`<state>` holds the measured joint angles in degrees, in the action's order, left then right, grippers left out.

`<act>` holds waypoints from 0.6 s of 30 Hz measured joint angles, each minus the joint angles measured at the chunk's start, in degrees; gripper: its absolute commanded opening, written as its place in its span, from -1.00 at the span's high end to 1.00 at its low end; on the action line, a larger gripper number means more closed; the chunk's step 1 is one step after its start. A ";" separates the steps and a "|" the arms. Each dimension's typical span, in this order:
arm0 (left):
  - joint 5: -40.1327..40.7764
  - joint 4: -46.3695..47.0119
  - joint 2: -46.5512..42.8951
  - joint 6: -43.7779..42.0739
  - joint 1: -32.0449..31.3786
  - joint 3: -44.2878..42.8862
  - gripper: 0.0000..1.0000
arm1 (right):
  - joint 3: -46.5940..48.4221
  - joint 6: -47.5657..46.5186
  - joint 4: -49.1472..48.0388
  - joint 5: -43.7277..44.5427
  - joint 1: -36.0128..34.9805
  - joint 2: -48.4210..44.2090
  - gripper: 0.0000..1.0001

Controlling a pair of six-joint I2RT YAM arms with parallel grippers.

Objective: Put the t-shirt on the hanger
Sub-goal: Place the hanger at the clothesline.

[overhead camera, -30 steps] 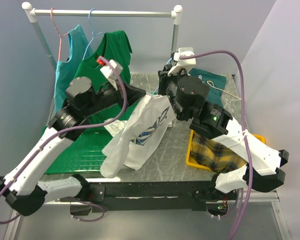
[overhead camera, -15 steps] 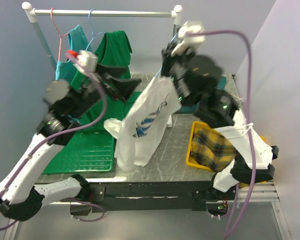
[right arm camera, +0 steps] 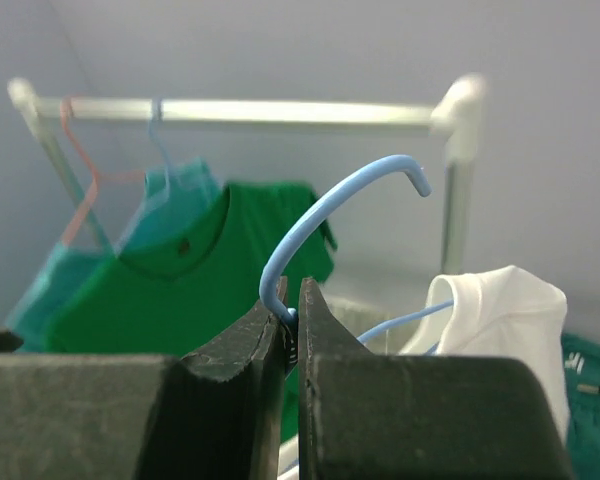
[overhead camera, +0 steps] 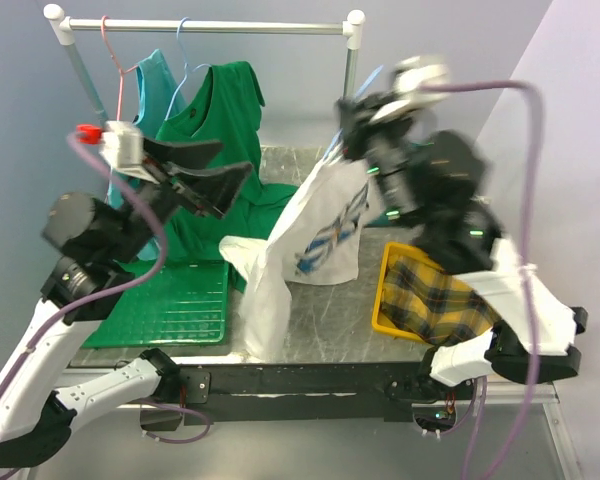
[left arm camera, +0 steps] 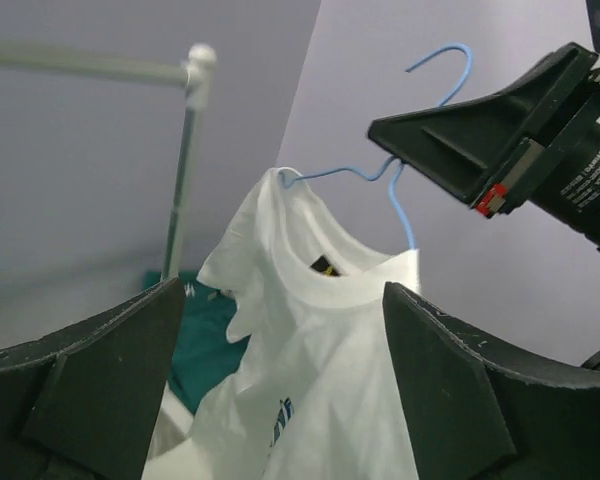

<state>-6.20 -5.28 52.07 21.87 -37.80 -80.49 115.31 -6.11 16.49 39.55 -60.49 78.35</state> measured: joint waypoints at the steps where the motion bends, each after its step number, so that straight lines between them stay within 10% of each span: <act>1: -0.13 -1.07 -0.20 0.00 0.00 0.76 -0.72 | -2.58 0.55 -0.37 -0.20 0.00 -0.02 1.00; 18: -4.09 -19.87 -6.88 4.35 -0.44 16.96 -0.39 | -20.85 10.64 -1.09 -1.92 0.00 2.58 1.00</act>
<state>-10.28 -25.15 45.19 26.22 -38.24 -63.53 94.45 4.54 15.40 37.63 -60.49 80.93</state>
